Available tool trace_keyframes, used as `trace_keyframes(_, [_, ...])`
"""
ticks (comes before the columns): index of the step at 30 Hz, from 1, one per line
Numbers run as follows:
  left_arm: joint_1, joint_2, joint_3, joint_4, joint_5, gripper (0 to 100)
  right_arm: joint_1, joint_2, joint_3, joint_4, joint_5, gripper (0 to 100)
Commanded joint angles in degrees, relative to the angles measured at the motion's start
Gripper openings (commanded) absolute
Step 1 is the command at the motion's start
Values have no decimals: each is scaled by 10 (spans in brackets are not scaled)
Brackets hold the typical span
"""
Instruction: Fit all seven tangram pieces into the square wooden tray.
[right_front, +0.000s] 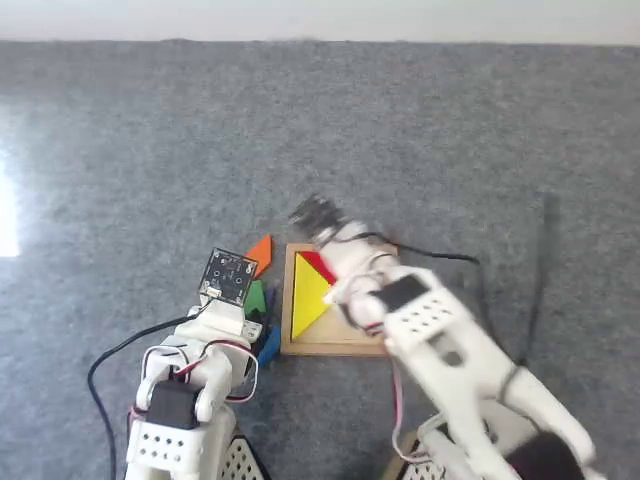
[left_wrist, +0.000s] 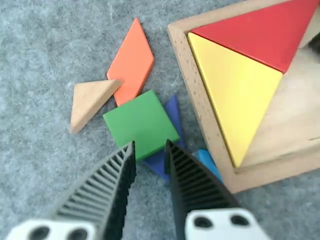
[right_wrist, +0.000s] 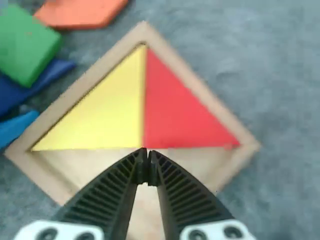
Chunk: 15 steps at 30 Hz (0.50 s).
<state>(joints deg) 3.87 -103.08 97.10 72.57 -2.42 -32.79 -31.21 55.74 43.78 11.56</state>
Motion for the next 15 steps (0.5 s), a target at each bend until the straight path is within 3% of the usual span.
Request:
trace_keyframes(1, [0, -11, -7, -3, -2, 92, 102, -171, 5, 70, -17, 16])
trace_keyframes(5, [0, -11, -7, -3, -2, 92, 211, -335, 53, 141, 14, 17])
trace_keyframes(9, [0, -11, -7, -3, -2, 92, 324, -452, 117, 225, 122, 17])
trace_keyframes(11, [0, -11, -7, -3, -2, 92, 377, -485, 158, 237, 168, 17])
trace_keyframes(15, [0, -11, -7, -3, -2, 92, 440, -528, 237, 233, 190, 17])
